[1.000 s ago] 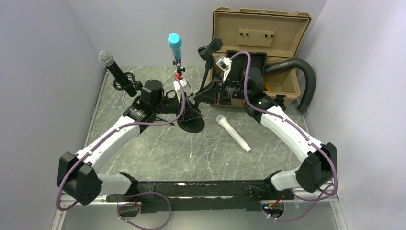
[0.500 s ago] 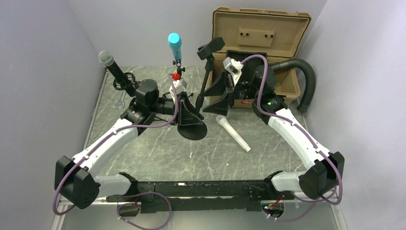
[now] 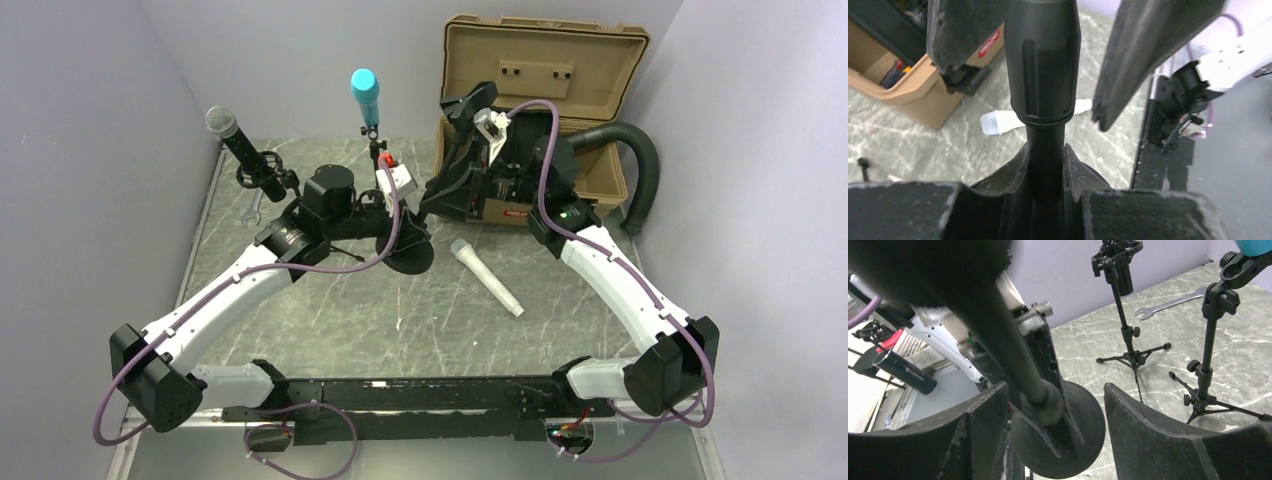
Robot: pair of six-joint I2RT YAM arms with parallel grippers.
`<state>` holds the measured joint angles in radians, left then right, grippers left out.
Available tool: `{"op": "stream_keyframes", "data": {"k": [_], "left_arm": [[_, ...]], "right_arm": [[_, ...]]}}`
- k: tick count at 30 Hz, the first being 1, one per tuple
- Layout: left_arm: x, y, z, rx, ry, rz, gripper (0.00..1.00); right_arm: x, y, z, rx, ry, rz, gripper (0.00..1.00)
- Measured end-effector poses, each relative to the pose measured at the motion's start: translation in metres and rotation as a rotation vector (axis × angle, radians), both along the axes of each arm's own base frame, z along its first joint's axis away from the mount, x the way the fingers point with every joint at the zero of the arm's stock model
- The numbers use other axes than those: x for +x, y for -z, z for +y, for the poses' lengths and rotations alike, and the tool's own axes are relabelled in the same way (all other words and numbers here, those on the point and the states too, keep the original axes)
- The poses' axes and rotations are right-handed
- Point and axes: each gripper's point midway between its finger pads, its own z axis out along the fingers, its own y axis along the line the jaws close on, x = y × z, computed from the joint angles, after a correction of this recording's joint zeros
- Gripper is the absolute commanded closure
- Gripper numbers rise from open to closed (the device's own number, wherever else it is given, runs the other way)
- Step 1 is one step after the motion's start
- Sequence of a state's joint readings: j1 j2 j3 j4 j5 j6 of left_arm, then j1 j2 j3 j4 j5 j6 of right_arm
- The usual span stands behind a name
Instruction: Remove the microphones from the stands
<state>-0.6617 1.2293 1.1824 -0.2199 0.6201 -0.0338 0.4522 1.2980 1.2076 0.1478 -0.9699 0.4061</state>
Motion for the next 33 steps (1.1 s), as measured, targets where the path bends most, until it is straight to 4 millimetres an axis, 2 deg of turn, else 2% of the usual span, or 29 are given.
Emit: {"op": "stream_keyframes", "data": {"k": [6,10,15,20,22,29,33], "left_arm": [[0.019,0.027,0.003,0.097,-0.11,0.012,1.0],[0.026,0.036,0.005,0.122,-0.139,0.021,1.0],[0.027,0.039,0.005,0.133,-0.148,0.024,1.0],[0.027,0.039,0.005,0.133,-0.149,0.024,1.0],[0.028,0.039,0.005,0.133,-0.15,0.024,1.0],[0.02,0.037,0.003,0.12,-0.093,0.018,1.0],[-0.007,0.03,-0.002,0.059,0.059,0.038,1.0]], "right_arm": [[0.011,-0.004,-0.003,0.022,0.054,0.01,0.48],[0.015,0.006,-0.004,0.018,0.076,0.03,0.41],[0.02,0.026,-0.005,-0.001,0.103,0.071,0.43],[0.024,0.029,-0.004,-0.003,0.116,0.076,0.76],[0.023,0.028,-0.004,0.001,0.112,0.075,0.98],[0.018,0.027,-0.006,0.006,0.08,0.053,1.0],[-0.007,0.02,-0.01,0.008,-0.025,0.002,1.0]]}}
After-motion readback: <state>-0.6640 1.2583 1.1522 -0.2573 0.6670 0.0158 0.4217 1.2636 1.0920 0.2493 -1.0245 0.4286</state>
